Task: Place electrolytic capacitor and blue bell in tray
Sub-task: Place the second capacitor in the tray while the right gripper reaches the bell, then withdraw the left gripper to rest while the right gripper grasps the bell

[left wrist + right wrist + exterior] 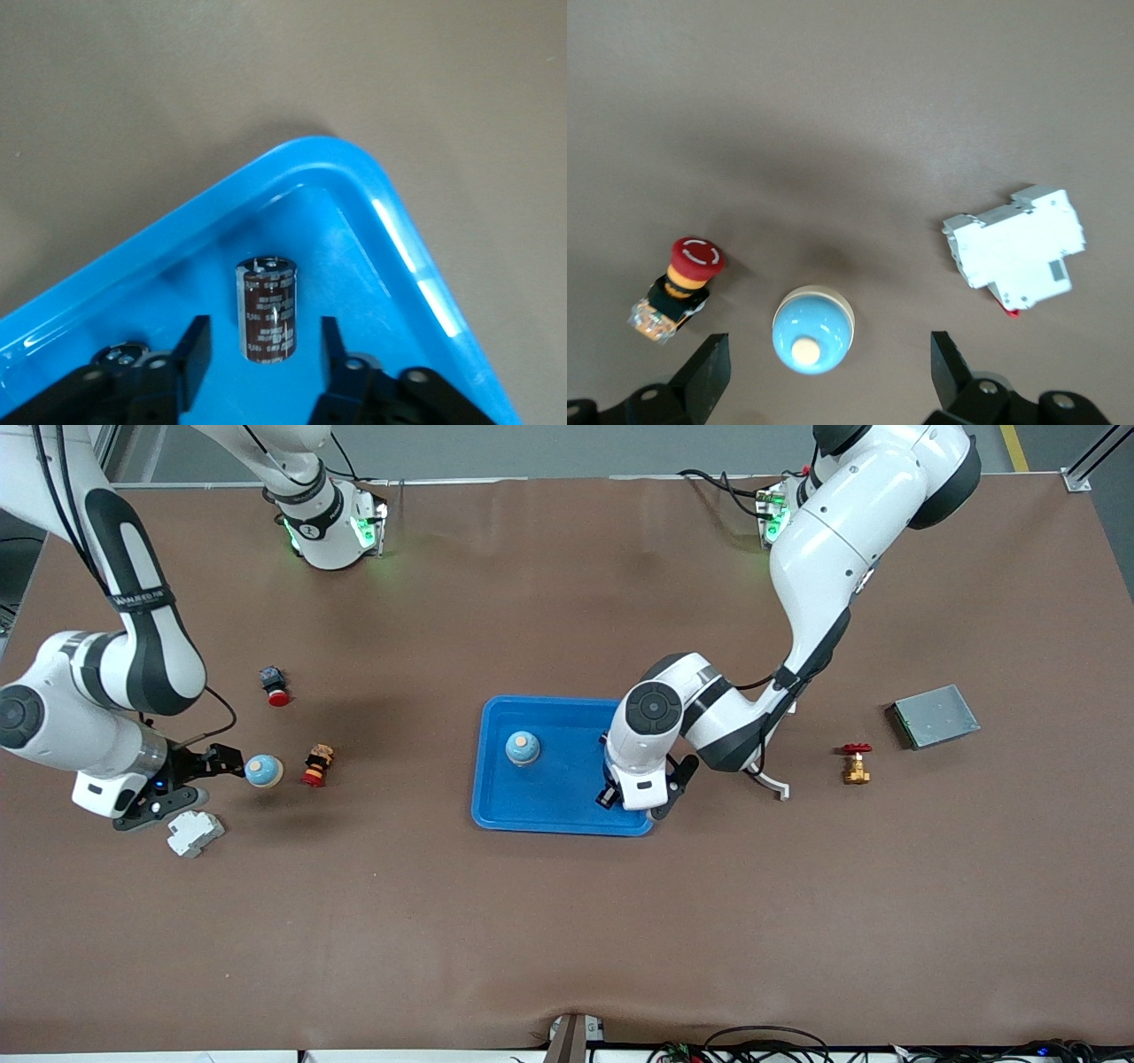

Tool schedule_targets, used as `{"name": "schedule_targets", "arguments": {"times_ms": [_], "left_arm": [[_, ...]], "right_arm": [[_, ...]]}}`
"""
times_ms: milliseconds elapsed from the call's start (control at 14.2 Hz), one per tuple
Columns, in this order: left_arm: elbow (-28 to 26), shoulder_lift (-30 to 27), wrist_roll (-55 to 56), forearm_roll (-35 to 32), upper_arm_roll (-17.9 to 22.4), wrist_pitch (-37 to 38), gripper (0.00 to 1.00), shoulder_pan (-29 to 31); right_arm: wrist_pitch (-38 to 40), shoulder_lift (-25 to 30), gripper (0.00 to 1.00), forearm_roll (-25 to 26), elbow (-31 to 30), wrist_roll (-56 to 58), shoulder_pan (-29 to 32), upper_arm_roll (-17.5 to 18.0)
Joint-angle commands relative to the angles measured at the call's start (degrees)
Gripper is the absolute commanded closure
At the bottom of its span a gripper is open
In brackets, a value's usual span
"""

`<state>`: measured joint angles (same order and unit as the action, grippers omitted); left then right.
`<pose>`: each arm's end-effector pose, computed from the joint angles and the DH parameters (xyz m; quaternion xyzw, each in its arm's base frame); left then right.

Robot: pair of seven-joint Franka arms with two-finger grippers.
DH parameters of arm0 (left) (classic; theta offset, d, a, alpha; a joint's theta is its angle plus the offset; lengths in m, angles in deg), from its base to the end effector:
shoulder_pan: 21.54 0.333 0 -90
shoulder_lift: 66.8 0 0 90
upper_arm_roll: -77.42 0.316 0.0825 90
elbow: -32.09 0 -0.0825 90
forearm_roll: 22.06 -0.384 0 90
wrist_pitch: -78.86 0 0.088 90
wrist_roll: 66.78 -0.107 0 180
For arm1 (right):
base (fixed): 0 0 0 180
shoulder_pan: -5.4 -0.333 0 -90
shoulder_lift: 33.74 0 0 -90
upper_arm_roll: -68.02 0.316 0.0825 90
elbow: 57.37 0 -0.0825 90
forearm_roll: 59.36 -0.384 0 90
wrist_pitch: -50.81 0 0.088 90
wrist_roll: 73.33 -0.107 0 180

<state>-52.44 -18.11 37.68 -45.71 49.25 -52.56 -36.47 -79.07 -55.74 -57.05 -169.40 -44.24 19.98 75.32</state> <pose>0.5773 -0.4366 0.2182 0.8848 0.4637 -0.0080 0.0448 0.6031 -0.0810 0.2762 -0.9794 -0.1986 0.0299 0.0192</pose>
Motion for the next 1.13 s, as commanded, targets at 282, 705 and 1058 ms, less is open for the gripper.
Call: {"name": "schedule_targets", "arguments": {"times_ms": [282,705,1058], "left_arm": [[1.13,-8.24,-1.08,-0.96,0.84,5.11,0.00,1.30],[0.42,-18.44,-16.71,-0.61,0.66,20.90,0.00,6.93],[0.86,-26.09,-35.41,1.31,0.31,28.58,0.00,15.09]], "right_arm": [[-1.68,-2.78,0.00,2.34,-1.78,0.88,1.15,1.14],[-6.70,-2.52,0.00,2.25,-7.76,0.88,1.07,1.14],[-7.22,-2.69,0.00,2.34,-8.82,0.88,1.24,1.05]]}}
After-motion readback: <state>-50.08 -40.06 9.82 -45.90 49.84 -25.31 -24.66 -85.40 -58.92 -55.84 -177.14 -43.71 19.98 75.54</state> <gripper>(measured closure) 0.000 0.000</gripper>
